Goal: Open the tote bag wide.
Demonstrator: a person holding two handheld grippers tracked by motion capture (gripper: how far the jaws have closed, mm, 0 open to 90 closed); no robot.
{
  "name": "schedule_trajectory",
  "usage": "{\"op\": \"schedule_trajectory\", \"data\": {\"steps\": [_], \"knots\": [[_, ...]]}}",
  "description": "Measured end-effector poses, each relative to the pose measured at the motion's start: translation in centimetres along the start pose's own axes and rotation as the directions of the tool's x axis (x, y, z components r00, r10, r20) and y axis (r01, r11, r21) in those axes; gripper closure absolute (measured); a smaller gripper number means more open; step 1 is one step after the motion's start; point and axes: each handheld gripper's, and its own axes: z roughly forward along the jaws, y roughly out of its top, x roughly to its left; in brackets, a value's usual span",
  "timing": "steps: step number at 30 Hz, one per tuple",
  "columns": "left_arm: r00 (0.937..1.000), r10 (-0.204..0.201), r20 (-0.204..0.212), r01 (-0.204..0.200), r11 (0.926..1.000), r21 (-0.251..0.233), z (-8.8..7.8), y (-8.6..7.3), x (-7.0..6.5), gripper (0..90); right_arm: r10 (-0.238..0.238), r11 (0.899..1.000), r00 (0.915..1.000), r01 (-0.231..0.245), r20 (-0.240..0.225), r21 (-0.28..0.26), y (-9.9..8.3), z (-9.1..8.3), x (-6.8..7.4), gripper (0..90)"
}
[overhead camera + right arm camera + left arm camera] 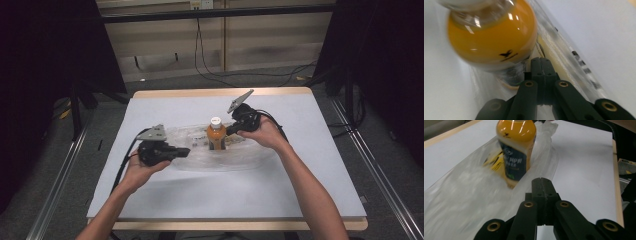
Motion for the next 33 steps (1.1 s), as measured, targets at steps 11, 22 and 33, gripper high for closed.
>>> {"op": "schedule_trajectory", "data": {"steps": [11, 22, 33], "knots": [[0.9891, -0.114, -0.093, 0.127, 0.9824, 0.137, 7.9, -0.5, 2.8, 90.0, 0.080, 0.994, 0.9966, -0.079, -0.015, 0.073, -0.4, 4.1, -1.8, 90.0], [0.9992, -0.026, 0.030, 0.017, 0.9634, 0.268, 9.5, -2.7, -0.7, 90.0, 0.163, 0.980, 0.9864, -0.164, 0.021, 0.115, 0.9, 7.7, -3.8, 90.0], [0.9940, 0.020, 0.108, -0.051, 0.9539, 0.296, 8.8, -3.2, -3.2, 90.0, 0.208, 0.968, 0.9641, -0.227, 0.165, 0.105, 1.4, 8.0, -4.8, 90.0]]}}
